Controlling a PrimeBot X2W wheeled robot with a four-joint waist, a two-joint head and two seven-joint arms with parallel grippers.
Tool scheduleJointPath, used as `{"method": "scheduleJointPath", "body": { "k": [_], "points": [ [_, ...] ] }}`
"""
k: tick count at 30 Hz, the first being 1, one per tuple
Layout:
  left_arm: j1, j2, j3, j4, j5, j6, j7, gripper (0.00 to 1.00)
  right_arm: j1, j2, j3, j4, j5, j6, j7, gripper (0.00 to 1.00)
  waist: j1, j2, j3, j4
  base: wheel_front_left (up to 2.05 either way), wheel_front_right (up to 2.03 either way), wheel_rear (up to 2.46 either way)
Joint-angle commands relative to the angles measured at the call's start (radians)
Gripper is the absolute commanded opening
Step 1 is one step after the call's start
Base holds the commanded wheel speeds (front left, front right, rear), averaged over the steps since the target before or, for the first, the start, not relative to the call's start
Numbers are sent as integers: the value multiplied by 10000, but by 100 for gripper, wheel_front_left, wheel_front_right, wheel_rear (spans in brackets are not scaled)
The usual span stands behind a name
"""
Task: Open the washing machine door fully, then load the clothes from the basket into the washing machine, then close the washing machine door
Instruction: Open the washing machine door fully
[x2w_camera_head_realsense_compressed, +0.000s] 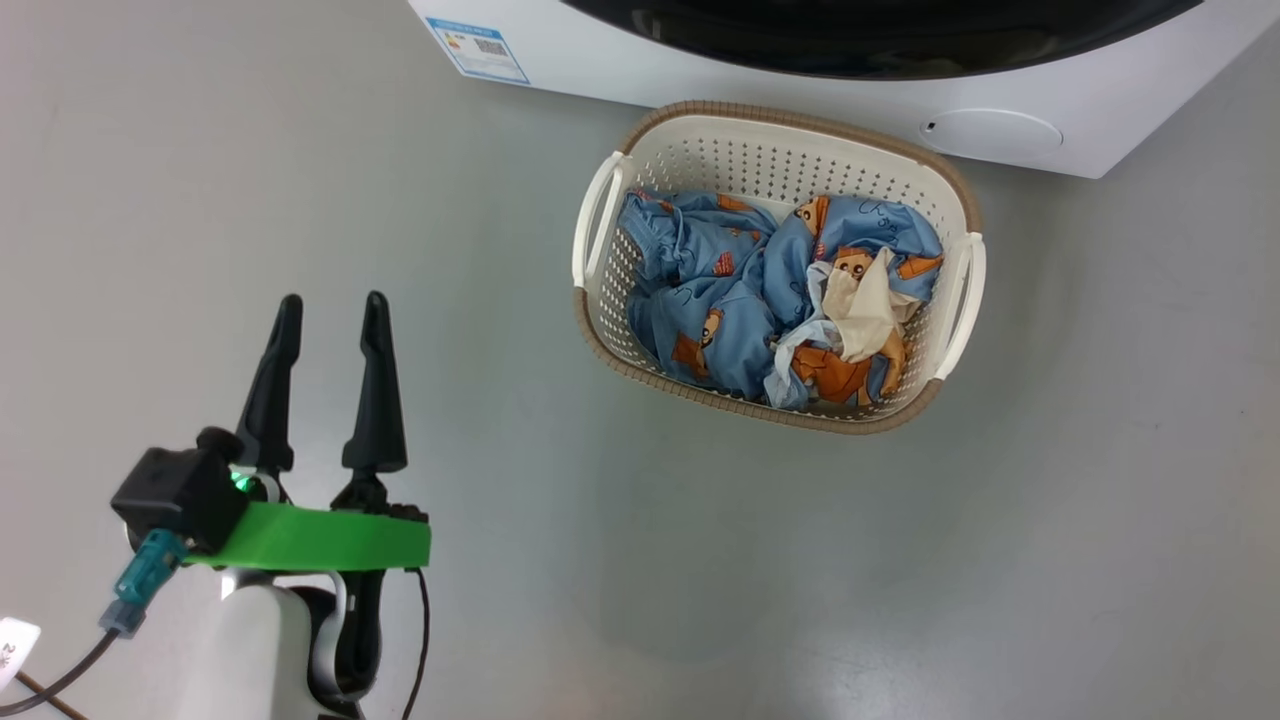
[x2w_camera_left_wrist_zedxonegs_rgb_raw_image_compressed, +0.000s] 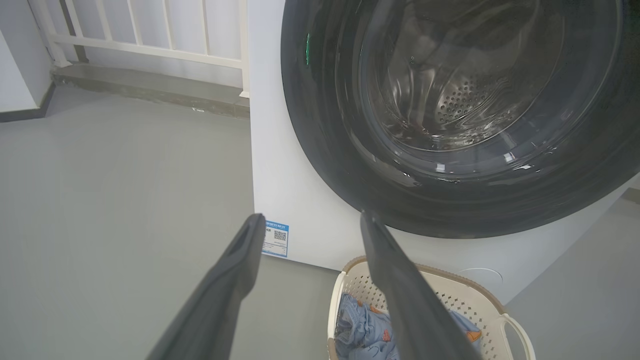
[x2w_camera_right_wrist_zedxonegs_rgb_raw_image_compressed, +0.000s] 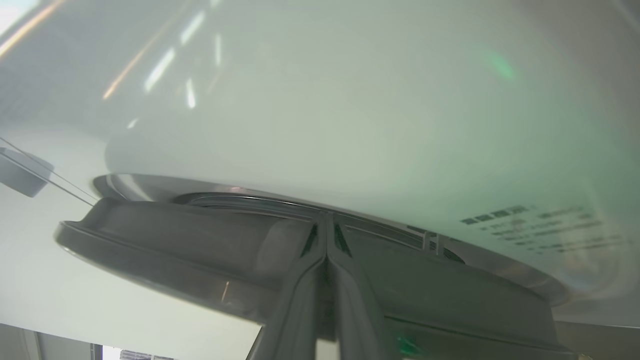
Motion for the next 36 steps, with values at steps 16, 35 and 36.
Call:
{"method": "scheduleJointPath", "body": {
  "k": [16, 35, 36],
  "points": [
    [90, 219, 407, 30, -23, 107, -92, 100, 848, 543, 291, -310, 79, 46, 712, 0, 0, 0, -645, -32, 0, 0, 0],
    [1246, 220, 1272, 320, 678, 3, -92, 100, 3604, 1207, 498, -1179, 549, 46, 1725, 0, 0, 0, -2526, -317, 0, 0, 0],
    [1302, 220, 1306, 336, 708, -2, -92, 100, 3776, 1228, 479, -1267, 602, 46, 1778, 0, 0, 0, -2625, -282, 0, 0, 0]
  ]
}}
